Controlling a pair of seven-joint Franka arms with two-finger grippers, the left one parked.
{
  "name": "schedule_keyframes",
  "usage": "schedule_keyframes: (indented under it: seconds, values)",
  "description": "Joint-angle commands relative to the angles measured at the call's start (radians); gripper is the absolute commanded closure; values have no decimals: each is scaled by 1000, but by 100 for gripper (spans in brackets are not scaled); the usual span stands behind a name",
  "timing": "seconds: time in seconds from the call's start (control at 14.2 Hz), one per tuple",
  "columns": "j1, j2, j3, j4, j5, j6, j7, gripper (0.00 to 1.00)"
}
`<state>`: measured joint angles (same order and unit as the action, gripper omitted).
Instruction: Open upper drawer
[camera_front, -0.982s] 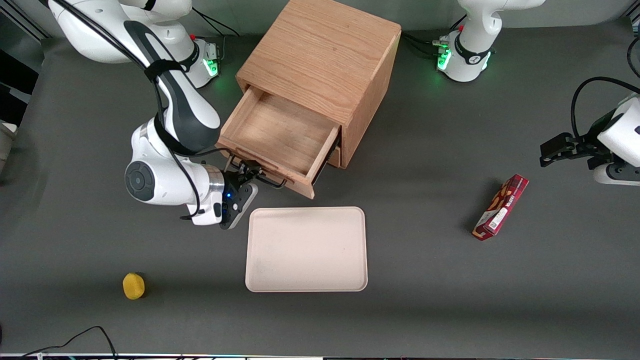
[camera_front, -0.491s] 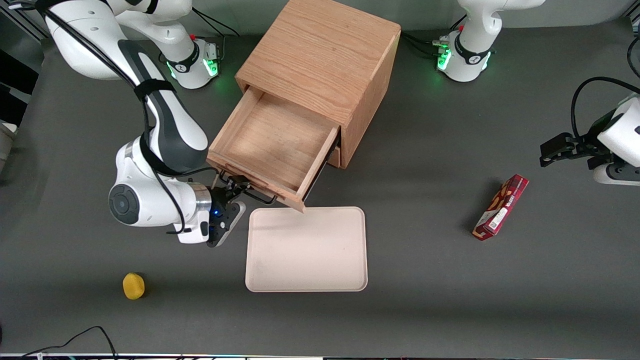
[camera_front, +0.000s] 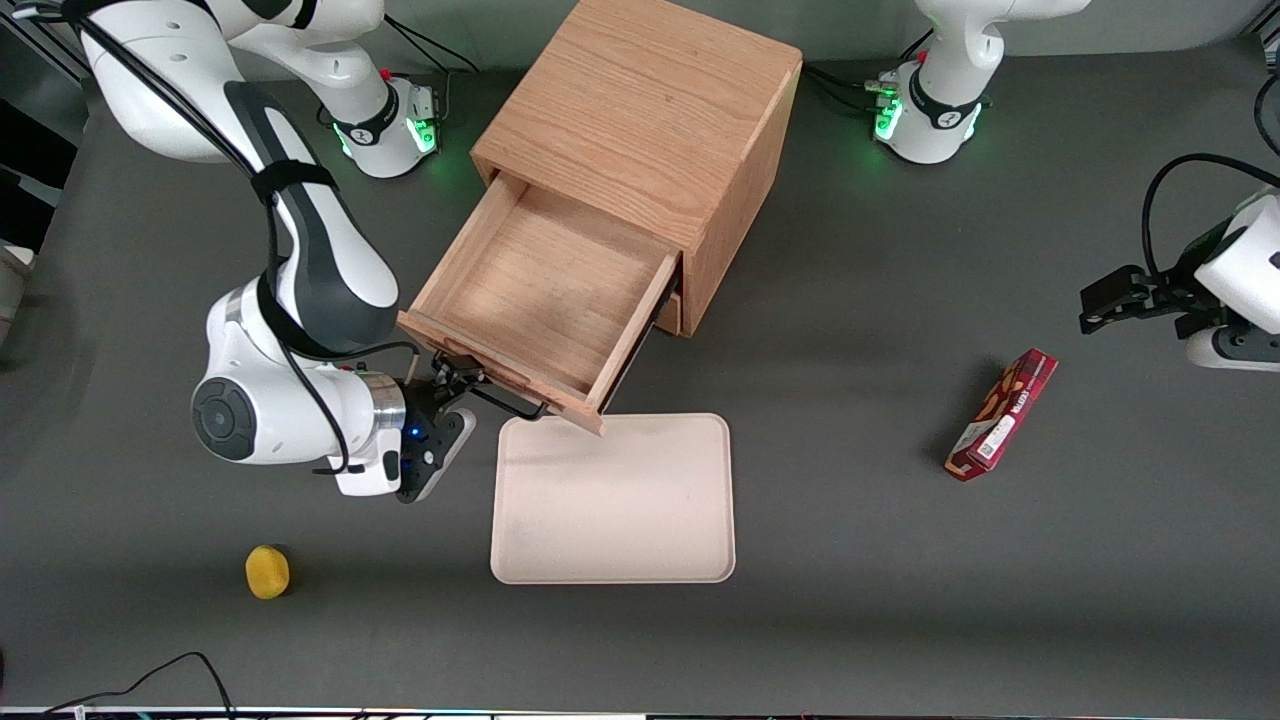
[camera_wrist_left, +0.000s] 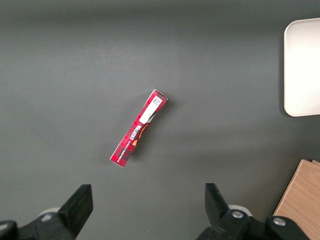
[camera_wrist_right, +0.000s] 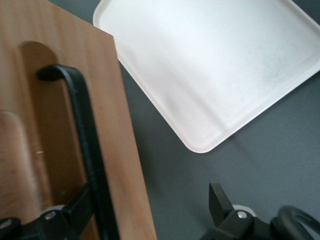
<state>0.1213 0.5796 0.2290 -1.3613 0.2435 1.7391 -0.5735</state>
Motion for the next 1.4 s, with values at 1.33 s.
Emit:
schedule_keyframes:
  seconds: [1.33]
  values:
    - [1, -890, -289, -483, -230, -221, 715, 0]
